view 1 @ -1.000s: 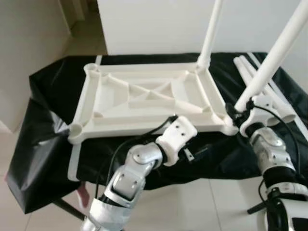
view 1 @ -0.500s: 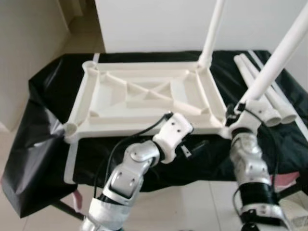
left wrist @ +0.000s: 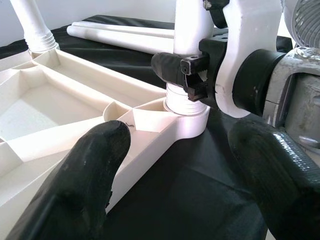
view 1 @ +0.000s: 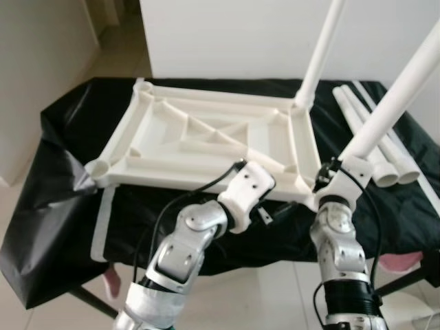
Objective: Building children table
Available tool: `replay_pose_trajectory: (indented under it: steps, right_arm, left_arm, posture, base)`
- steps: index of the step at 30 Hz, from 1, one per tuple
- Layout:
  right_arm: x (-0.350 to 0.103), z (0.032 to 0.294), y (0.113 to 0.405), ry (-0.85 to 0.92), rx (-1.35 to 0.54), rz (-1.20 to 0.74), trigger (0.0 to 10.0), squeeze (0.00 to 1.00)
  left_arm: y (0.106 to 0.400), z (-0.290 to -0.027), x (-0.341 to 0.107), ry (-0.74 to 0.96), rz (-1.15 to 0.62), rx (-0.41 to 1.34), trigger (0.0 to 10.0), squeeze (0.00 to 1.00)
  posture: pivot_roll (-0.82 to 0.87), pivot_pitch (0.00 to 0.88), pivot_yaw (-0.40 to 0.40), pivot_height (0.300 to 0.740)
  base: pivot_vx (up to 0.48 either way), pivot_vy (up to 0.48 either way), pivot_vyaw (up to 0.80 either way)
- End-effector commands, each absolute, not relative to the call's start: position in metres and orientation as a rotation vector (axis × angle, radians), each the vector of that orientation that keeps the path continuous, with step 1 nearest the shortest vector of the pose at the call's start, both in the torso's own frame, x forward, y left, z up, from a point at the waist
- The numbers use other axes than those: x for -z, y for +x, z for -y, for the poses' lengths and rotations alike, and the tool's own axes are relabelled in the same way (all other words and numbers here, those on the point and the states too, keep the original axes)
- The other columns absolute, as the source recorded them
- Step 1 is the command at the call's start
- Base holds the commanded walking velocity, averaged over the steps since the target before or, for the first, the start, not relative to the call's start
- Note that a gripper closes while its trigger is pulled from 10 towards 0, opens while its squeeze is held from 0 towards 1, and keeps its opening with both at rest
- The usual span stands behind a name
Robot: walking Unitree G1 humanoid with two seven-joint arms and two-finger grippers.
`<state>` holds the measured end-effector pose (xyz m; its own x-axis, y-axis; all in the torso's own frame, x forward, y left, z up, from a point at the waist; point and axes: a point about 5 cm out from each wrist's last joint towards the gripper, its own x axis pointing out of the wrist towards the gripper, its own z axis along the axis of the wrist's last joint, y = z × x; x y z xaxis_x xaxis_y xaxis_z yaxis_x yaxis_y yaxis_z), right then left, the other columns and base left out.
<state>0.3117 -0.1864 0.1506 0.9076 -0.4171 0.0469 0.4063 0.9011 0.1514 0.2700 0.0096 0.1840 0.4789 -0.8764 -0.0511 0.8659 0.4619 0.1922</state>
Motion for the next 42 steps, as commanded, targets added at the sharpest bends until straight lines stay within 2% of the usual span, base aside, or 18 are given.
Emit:
replay_pose_trajectory:
  steps: [1, 3, 4, 5, 8, 9, 10, 11, 12, 16, 18, 25, 32, 33, 34, 35, 36, 42]
  right_arm:
    - [-0.15, 0.188, 0.311, 0.198, 0.379, 0.099, 10.0, 0.0]
    - [-0.153, 0.19, 0.312, 0.198, 0.355, 0.114, 10.0, 0.0]
    - [-0.156, 0.193, 0.312, 0.186, 0.341, 0.133, 10.0, 0.22]
    - [-0.16, 0.199, 0.312, 0.172, 0.316, 0.156, 10.0, 1.0]
    - [-0.165, 0.205, 0.313, 0.156, 0.266, 0.175, 10.0, 1.0]
    - [-0.166, 0.207, 0.314, 0.147, 0.247, 0.178, 10.0, 0.87]
    - [-0.167, 0.209, 0.315, 0.139, 0.179, 0.176, 10.0, 0.4]
    - [-0.167, 0.209, 0.315, 0.139, 0.179, 0.176, 10.0, 0.4]
    - [-0.166, 0.21, 0.316, 0.135, 0.158, 0.175, 10.0, 0.0]
    - [-0.164, 0.209, 0.317, 0.104, 0.016, 0.159, 10.0, 0.0]
    - [-0.164, 0.209, 0.317, 0.104, 0.016, 0.159, 10.0, 0.0]
    - [-0.146, 0.222, 0.321, -0.049, -0.272, 0.082, 10.0, 0.0]
    - [-0.144, 0.229, 0.324, -0.136, -0.356, 0.072, 10.0, 0.0]
    - [-0.144, 0.23, 0.326, -0.137, -0.362, 0.066, 9.3, 0.0]
    - [-0.144, 0.231, 0.327, -0.143, -0.374, 0.059, 9.3, 0.0]
    - [-0.144, 0.233, 0.329, -0.144, -0.377, 0.053, 1.2, 0.0]
    - [-0.145, 0.234, 0.33, -0.143, -0.38, 0.047, 0.0, 0.0]
    - [-0.14, 0.239, 0.33, -0.114, -0.38, 0.019, 0.0, 0.0]
  left_arm:
    - [0.274, -0.011, -0.184, 0.187, 0.053, 1.004, 10.0, 0.0]
    - [0.274, -0.011, -0.184, 0.188, 0.054, 1.004, 10.0, 0.0]
    - [0.274, -0.01, -0.184, 0.188, 0.054, 1.005, 10.0, 0.0]
    - [0.274, -0.01, -0.184, 0.191, 0.055, 1.007, 10.0, 0.0]
    - [0.274, -0.01, -0.184, 0.193, 0.055, 1.01, 10.0, 0.0]
    - [0.274, -0.01, -0.184, 0.193, 0.055, 1.011, 10.0, 0.0]
    - [0.275, -0.011, -0.184, 0.194, 0.054, 1.009, 10.0, 0.0]
    - [0.275, -0.011, -0.184, 0.194, 0.054, 1.009, 10.0, 0.0]
    - [0.275, -0.011, -0.184, 0.195, 0.054, 1.008, 10.0, 0.0]
    - [0.275, -0.012, -0.185, 0.197, 0.054, 1.005, 10.0, 0.0]
    - [0.275, -0.012, -0.185, 0.197, 0.054, 1.005, 10.0, 0.0]
    - [0.276, -0.013, -0.185, 0.206, 0.047, 1.006, 10.0, 0.0]
    - [0.272, -0.009, -0.183, 0.225, 0.042, 1.045, 10.0, 0.0]
    - [0.272, -0.009, -0.182, 0.226, 0.041, 1.049, 10.0, 0.0]
    - [0.272, -0.008, -0.182, 0.228, 0.04, 1.052, 10.0, 0.0]
    - [0.272, -0.008, -0.182, 0.229, 0.04, 1.054, 10.0, 0.0]
    - [0.273, -0.008, -0.183, 0.23, 0.041, 1.055, 10.0, 0.0]
    - [0.273, -0.007, -0.184, 0.231, 0.044, 1.054, 10.0, 0.0]
  posture:
    - [-0.07, 0.033, -0.01, 0.74]
    - [-0.08, 0.033, -0.008, 0.74]
    - [-0.08, 0.033, -0.008, 0.74]
    - [-0.08, 0.034, -0.008, 0.74]
    - [-0.08, 0.036, -0.009, 0.74]
    - [-0.08, 0.036, -0.009, 0.74]
    - [-0.08, 0.038, -0.01, 0.74]
    - [-0.08, 0.038, -0.01, 0.74]
    - [-0.07, 0.039, -0.01, 0.74]
    - [-0.07, 0.044, -0.01, 0.74]
    - [-0.07, 0.044, -0.01, 0.74]
    - [-0.07, 0.053, -0.005, 0.74]
    - [-0.07, 0.052, 0.005, 0.74]
    - [-0.07, 0.051, 0.007, 0.74]
    - [-0.07, 0.051, 0.008, 0.74]
    - [-0.08, 0.05, 0.009, 0.74]
    - [-0.07, 0.05, 0.008, 0.74]
    - [-0.07, 0.052, 0.002, 0.74]
  base:
    - [0.0, 0.0, 0.0]
    - [0.0, 0.0, 0.0]
    - [0.0, 0.0, 0.0]
    - [0.0, 0.0, 0.0]
    - [0.0, 0.0, 0.0]
    - [0.0, 0.0, 0.0]
    - [0.0, 0.0, 0.0]
    - [0.0, 0.0, 0.0]
    - [0.0, 0.0, 0.0]
    - [0.0, 0.0, 0.0]
    - [0.0, 0.0, 0.0]
    - [0.0, 0.0, 0.0]
    - [0.0, 0.0, 0.0]
    - [0.0, 0.0, 0.0]
    - [0.0, 0.0, 0.0]
    - [0.0, 0.0, 0.0]
    - [0.0, 0.0, 0.0]
    - [0.0, 0.0, 0.0]
